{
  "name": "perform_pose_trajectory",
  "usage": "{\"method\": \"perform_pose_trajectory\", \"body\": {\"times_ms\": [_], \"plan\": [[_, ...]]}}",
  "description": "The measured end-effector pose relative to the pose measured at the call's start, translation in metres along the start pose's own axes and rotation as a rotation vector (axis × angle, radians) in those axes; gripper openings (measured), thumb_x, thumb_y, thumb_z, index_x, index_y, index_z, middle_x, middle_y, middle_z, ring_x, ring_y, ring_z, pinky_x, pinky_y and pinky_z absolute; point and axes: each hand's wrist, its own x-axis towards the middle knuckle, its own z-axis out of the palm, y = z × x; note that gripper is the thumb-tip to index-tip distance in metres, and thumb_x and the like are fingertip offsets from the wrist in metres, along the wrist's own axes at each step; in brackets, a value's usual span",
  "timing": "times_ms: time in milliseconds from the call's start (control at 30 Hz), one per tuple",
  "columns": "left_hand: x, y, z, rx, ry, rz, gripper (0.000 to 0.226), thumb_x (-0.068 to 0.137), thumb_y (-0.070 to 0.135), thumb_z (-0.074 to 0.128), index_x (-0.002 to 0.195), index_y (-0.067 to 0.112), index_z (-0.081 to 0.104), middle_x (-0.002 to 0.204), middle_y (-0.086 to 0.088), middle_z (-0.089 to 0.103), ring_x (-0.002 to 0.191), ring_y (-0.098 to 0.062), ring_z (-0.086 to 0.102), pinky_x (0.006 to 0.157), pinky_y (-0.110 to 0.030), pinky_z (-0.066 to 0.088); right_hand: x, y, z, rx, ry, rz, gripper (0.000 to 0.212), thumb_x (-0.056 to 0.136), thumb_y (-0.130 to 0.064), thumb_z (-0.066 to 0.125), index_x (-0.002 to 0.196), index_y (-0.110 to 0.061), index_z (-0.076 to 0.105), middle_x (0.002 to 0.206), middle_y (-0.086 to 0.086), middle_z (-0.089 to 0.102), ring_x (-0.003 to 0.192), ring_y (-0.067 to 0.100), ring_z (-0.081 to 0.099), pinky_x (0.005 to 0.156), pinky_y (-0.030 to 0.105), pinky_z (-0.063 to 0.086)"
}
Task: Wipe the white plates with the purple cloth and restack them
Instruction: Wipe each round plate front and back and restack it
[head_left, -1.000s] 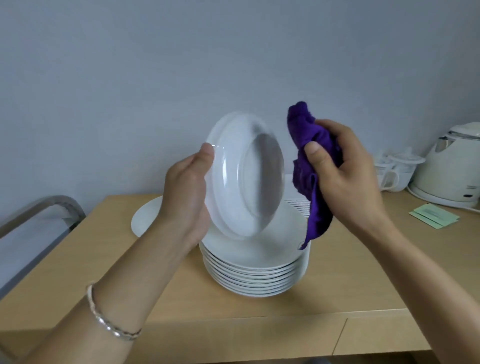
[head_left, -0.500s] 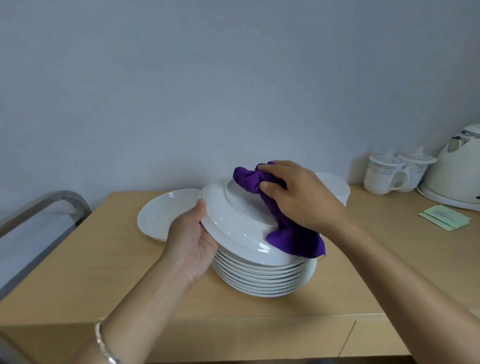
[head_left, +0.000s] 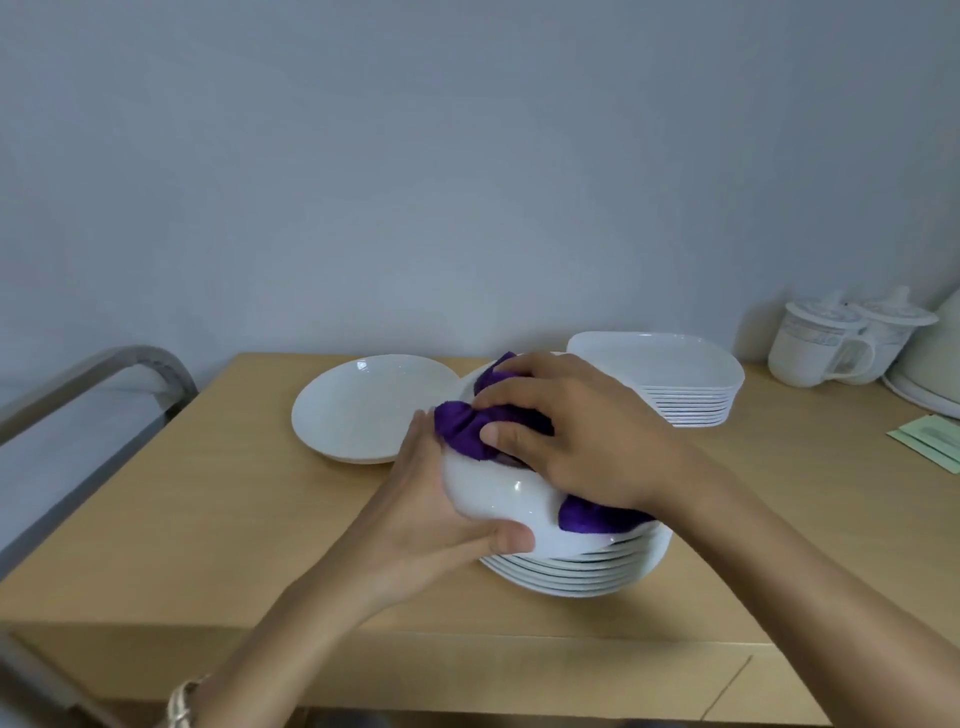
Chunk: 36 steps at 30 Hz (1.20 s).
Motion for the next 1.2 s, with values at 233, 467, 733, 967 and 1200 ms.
{"method": "perform_pose_trajectory", "body": {"times_ms": [233,467,733,967,1200], "plan": [[-0.003,0.000,0.004,0.042,0.091,-0.051,0.105,0.038,0.065,0.078,0.130,0.034,0.038,0.136,0.017,0.039,0.128,-0.003,0.038,0.096,-0.024,0.042,0.021,0.026,-0.008,0.007,0.053,0.162,0.028,0.090,-0.040,0.054,0.114,-0.031,0.065,0.116,-0.003,0.059,0.110,0.017,0.053,0.095,0.031,0.041],[0.001,0.010,0.004,0.041,0.103,0.000,0.115,0.037,0.068,0.079,0.137,0.030,0.035,0.144,0.012,0.034,0.134,-0.003,0.033,0.108,-0.026,0.038,0.015,0.031,0.000,0.032,0.105,0.240,0.029,0.089,-0.043,0.053,0.114,-0.033,0.063,0.115,-0.003,0.058,0.109,0.017,0.051,0.092,0.029,0.039],[0.005,0.019,0.004,0.041,0.095,0.091,0.109,0.040,0.067,0.074,0.136,0.051,0.026,0.138,0.024,0.031,0.128,0.017,0.027,0.101,-0.009,0.034,0.003,0.017,-0.014,0.140,0.017,0.088,0.026,0.087,-0.038,0.060,0.113,-0.035,0.063,0.105,-0.013,0.061,0.097,0.002,0.053,0.084,0.018,0.039],[0.002,0.022,0.003,0.066,0.098,0.063,0.091,0.041,0.066,0.072,0.117,0.039,0.031,0.122,0.024,0.034,0.114,0.018,0.033,0.078,0.000,0.034,0.023,0.039,-0.011,0.035,0.088,0.255,0.022,0.090,-0.030,0.057,0.110,-0.027,0.066,0.101,-0.003,0.060,0.099,0.016,0.056,0.079,0.023,0.037],[0.004,0.015,0.006,0.106,0.093,0.014,0.124,0.048,0.063,0.082,0.150,0.033,0.018,0.156,0.019,0.016,0.142,0.009,0.013,0.114,-0.021,0.026,-0.002,0.020,-0.015,0.224,-0.008,0.087,0.023,0.086,-0.036,0.062,0.109,-0.036,0.066,0.099,-0.014,0.060,0.092,0.000,0.055,0.082,0.014,0.039]]}}
